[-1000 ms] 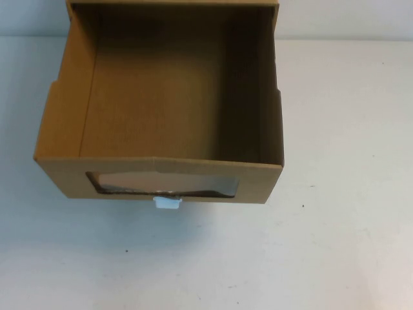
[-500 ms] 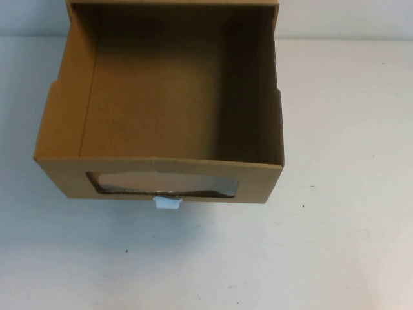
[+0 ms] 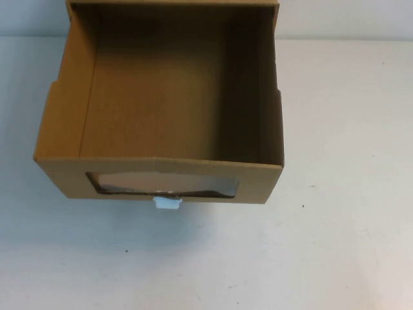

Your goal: Close the shoe box

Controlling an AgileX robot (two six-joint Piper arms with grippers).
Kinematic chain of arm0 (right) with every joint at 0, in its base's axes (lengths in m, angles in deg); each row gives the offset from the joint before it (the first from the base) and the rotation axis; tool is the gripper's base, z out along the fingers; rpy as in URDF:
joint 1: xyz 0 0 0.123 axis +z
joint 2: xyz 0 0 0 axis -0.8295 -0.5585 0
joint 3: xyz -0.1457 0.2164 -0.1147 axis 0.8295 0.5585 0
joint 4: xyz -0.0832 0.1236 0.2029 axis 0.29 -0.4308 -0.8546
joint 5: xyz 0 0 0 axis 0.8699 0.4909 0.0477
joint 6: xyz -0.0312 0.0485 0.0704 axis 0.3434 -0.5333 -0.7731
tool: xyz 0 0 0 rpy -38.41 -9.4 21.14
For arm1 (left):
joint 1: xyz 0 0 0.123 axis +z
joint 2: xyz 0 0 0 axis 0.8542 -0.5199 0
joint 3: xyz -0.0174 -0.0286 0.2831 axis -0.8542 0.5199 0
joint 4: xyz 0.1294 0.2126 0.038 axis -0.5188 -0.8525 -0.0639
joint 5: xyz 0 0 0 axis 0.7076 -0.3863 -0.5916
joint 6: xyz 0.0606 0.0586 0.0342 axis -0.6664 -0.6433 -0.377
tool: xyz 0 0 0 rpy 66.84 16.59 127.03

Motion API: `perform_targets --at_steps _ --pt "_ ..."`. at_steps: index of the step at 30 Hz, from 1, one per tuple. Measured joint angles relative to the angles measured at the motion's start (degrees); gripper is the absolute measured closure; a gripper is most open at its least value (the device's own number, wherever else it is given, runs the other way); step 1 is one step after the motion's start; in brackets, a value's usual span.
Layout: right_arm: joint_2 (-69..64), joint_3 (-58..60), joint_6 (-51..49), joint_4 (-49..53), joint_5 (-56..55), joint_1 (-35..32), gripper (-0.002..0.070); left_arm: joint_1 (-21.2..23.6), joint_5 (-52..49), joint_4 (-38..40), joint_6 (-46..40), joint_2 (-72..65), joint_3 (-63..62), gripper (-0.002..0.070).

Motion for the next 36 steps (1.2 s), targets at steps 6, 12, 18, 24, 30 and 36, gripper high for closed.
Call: perform_targets --at_steps 6,12,18,24,30,36 --pt "0.0 0.0 0.0 0.0 0.0 0.0 0.0689 0.0 4.6 16.6 0.0 0.0 0.0 0.0680" --pt "0.0 0.0 0.0 0.0 0.0 0.0 0.0689 0.0 7.0 19.7 0.0 0.0 -0.1 0.0680" --pt "0.0 0.0 0.0 0.0 0.0 0.0 0.0689 0.0 -3.0 15.5 -0.1 -6.6 -12.0 0.0680" --pt "0.0 0.0 0.0 0.0 0.0 0.0 0.0689 0.0 -16.0 8.5 -5.2 -25.7 -33.1 0.0680" --pt "0.0 0.0 0.0 0.0 0.0 0.0 0.0689 0.0 -23.4 10.3 -14.4 -46.7 -57.0 0.0680" --pt "0.0 0.0 0.0 0.0 0.0 0.0 0.0689 0.1 -29.0 14.9 -22.1 -65.1 -79.2 0.0680"
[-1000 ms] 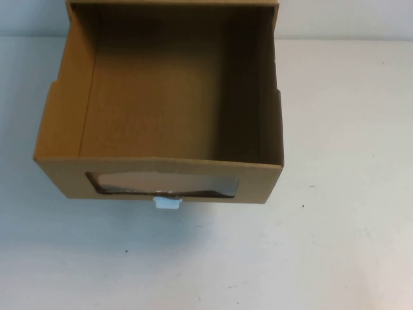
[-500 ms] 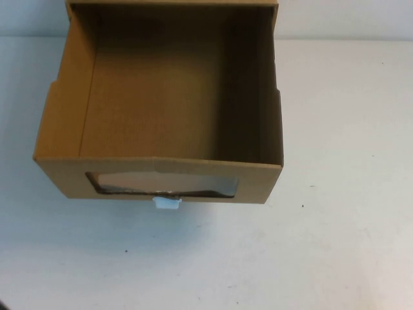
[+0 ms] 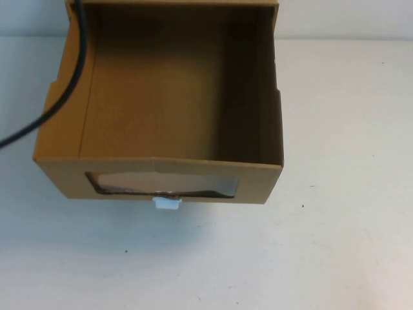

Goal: Close the shoe box
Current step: Press the shoe box with left arm, then close the shoe box with your right arm

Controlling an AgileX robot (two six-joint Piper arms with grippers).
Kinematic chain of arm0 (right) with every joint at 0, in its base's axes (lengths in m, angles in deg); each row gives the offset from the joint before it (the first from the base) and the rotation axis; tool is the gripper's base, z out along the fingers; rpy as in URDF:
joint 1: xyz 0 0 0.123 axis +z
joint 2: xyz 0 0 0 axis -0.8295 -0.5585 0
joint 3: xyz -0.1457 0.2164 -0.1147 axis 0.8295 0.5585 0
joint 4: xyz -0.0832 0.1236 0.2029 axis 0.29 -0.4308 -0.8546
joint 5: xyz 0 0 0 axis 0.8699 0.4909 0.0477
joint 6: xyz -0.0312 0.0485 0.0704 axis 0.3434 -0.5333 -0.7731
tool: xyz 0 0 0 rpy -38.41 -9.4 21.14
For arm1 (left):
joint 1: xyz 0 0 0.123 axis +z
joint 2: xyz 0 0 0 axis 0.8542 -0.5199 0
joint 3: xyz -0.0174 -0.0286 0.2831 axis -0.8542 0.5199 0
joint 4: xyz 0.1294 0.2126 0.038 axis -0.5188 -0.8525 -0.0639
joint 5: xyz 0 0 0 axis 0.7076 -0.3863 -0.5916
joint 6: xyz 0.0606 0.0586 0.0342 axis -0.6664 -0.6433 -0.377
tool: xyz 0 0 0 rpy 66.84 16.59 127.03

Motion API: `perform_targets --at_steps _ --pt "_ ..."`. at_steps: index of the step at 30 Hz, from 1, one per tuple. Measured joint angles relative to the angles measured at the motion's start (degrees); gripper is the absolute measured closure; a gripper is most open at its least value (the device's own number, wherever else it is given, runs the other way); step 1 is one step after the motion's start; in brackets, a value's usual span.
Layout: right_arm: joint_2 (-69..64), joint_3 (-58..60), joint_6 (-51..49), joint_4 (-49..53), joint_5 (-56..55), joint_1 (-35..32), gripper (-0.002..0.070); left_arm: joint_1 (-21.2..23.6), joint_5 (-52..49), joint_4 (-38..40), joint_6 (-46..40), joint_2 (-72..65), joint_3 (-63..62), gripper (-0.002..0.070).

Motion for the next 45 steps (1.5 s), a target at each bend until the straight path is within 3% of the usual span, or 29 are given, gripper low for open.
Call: perform_targets --at_steps 9,17,37,45 --pt "0.0 0.0 0.0 0.0 0.0 0.0 0.0689 0.0 -17.2 0.4 0.4 -25.9 -29.6 0.0680" --pt "0.0 0.0 0.0 0.0 0.0 0.0 0.0689 0.0 -23.4 0.3 3.5 -40.7 -43.8 0.0680" --pt "0.0 0.0 0.0 -1.0 -0.8 0.0 0.0689 0.0 -23.0 3.2 3.9 -51.0 -47.5 0.0680" --pt "0.0 0.0 0.0 -23.8 -8.2 0.0 0.0689 0.1 -23.0 3.4 3.9 -51.1 -47.5 0.0680"
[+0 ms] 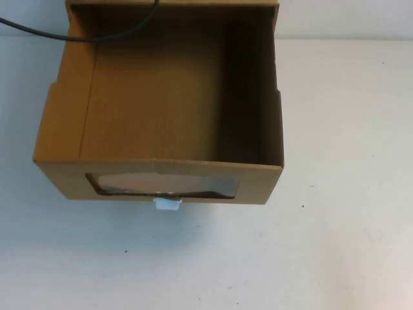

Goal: Close the shoe box
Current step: Close the shoe box with your right arm

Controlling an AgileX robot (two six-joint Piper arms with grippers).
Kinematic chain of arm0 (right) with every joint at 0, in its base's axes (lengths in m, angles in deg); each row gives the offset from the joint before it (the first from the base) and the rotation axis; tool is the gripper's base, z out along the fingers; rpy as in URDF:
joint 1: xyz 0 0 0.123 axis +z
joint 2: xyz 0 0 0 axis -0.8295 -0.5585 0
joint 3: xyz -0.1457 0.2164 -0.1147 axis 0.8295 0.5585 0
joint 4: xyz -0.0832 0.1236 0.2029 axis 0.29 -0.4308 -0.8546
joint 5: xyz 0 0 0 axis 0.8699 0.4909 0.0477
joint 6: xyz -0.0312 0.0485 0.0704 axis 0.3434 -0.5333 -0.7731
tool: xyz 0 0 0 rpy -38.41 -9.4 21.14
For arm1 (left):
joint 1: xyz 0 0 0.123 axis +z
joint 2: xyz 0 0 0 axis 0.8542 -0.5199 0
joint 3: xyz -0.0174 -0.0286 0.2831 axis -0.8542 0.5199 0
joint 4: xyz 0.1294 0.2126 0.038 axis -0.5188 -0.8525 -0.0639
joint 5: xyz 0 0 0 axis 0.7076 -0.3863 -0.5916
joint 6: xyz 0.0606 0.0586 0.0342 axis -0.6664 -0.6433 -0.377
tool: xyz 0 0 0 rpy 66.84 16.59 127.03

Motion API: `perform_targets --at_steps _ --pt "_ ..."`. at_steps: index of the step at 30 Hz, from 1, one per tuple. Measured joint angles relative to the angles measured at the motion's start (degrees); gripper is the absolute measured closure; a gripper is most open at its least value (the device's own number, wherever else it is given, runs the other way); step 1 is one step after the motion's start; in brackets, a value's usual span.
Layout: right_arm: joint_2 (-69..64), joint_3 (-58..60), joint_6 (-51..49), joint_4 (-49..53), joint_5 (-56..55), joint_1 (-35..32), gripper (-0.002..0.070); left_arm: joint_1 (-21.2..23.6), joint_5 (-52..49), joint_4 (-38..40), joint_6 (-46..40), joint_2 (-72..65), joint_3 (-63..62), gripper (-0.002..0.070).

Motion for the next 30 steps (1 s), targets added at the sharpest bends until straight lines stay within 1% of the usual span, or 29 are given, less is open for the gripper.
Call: perform_targets --at_steps 6,8,10,14,18,21,26,28,30 --pt "0.0 0.0 0.0 -14.8 -6.6 0.0 0.0689 0.0 0.0 0.0 0.0 0.0 -0.1 0.0680" --pt "0.0 0.0 0.0 -17.2 -5.3 0.0 0.0689 0.0 -0.1 0.0 0.0 0.0 -0.1 0.0680" --pt "0.0 -1.8 0.0 -18.0 0.1 0.0 0.0689 0.0 -0.1 0.0 0.0 0.0 -0.1 0.0680" --pt "-5.7 -10.2 0.0 -15.9 13.2 0.0 0.0689 0.0 -0.2 0.0 0.0 0.0 -0.1 0.0680" --pt "-17.7 -21.5 0.5 -8.0 29.1 0.0 0.0689 0.0 -0.2 0.0 0.0 0.0 -0.1 0.0680" --pt "-27.6 -29.3 4.4 -4.1 38.5 0.0 0.0689 0.0 -0.2 0.0 0.0 0.0 -0.1 0.0680" --pt "-40.8 -40.9 11.3 -2.6 45.6 0.0 0.0687 0.0 -0.2 0.0 0.0 0.0 -0.1 0.0680" --pt "-45.8 -44.7 12.3 -2.5 46.2 1.6 0.0687 0.0 -0.2 0.0 0.0 0.0 -0.1 0.0680" --pt "-50.2 -48.4 12.8 -2.4 46.0 4.8 0.0687 0.0 -0.2 0.0 0.0 0.0 -0.1 0.0680"
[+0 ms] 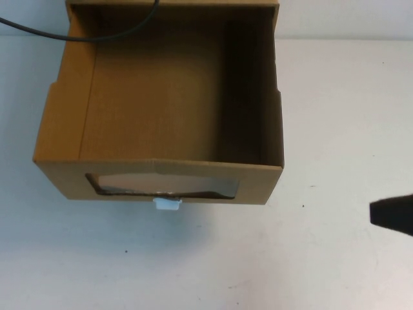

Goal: Close the shoe box
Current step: Close the shoe box with your right arm

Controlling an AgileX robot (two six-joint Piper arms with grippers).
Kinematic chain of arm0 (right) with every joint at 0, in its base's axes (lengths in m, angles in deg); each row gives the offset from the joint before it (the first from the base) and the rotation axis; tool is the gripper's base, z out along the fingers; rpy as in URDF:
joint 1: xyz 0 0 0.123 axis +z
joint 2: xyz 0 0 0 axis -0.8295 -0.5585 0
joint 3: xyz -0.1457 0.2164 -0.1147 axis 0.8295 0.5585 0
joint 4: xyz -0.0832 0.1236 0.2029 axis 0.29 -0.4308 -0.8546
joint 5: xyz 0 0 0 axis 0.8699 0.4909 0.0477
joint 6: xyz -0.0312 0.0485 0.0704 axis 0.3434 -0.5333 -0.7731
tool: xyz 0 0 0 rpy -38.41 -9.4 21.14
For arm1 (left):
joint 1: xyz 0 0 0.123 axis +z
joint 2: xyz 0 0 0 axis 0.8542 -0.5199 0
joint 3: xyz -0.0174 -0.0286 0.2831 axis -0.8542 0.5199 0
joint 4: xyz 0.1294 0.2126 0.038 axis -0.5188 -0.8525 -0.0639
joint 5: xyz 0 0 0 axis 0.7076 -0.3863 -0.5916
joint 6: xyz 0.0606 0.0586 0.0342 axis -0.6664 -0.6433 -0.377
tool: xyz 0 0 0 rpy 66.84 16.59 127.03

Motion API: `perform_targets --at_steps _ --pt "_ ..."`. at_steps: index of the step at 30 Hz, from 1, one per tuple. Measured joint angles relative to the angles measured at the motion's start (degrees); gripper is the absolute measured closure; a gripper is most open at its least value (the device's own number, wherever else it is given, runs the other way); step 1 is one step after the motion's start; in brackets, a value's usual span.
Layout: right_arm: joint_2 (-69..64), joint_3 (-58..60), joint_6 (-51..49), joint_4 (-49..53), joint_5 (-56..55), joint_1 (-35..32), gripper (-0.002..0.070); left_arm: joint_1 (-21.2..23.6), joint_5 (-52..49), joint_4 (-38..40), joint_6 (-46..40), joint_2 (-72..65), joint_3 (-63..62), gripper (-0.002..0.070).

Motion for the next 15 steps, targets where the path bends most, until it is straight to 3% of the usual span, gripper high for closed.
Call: perform_targets --at_steps 7,12,15 --pt "-11.7 -11.2 -4.2 5.5 -6.1 18.7 0.0687 0.0 0.0 0.0 0.0 0.0 0.0 0.0680" --pt "-17.4 -14.2 -14.9 18.4 -17.0 37.2 0.0687 0.0 0.0 0.0 0.0 0.0 0.0 0.0680" --pt "-20.5 -14.5 -22.8 27.9 -23.9 43.9 0.0687 0.0 0.0 0.0 0.0 0.0 0.0 0.0680"
